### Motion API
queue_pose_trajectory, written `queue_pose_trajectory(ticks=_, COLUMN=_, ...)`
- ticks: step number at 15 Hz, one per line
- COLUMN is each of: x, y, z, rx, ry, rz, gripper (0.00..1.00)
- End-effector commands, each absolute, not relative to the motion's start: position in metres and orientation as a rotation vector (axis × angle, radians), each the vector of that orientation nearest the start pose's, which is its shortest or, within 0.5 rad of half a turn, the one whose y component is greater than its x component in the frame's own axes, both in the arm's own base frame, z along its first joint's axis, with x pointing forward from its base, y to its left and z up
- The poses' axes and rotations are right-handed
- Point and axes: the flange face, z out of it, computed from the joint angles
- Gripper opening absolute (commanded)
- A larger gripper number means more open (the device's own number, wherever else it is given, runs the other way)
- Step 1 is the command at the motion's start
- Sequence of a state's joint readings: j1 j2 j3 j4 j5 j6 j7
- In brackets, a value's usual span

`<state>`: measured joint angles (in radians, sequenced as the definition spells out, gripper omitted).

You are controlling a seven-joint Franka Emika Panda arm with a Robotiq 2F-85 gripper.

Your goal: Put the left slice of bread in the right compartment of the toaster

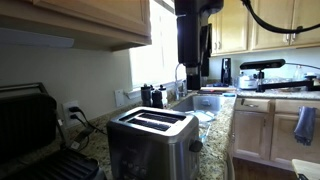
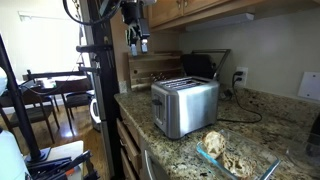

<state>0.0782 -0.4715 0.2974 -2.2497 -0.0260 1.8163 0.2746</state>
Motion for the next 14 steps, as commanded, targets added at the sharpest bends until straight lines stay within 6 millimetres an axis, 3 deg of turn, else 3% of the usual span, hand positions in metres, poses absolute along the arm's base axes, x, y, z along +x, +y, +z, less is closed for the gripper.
queue_pose_trajectory(ticks=1, x=0.3854, y=0.1659, z=0.5414, rx=-3.283, ry=-0.127, rz=-0.109, gripper=1.00)
queue_pose_trajectory(ticks=14, x=0.3824, y=0.1646, z=0.5490, rx=-3.280, ry=-0.100, rz=-0.130, gripper=1.00)
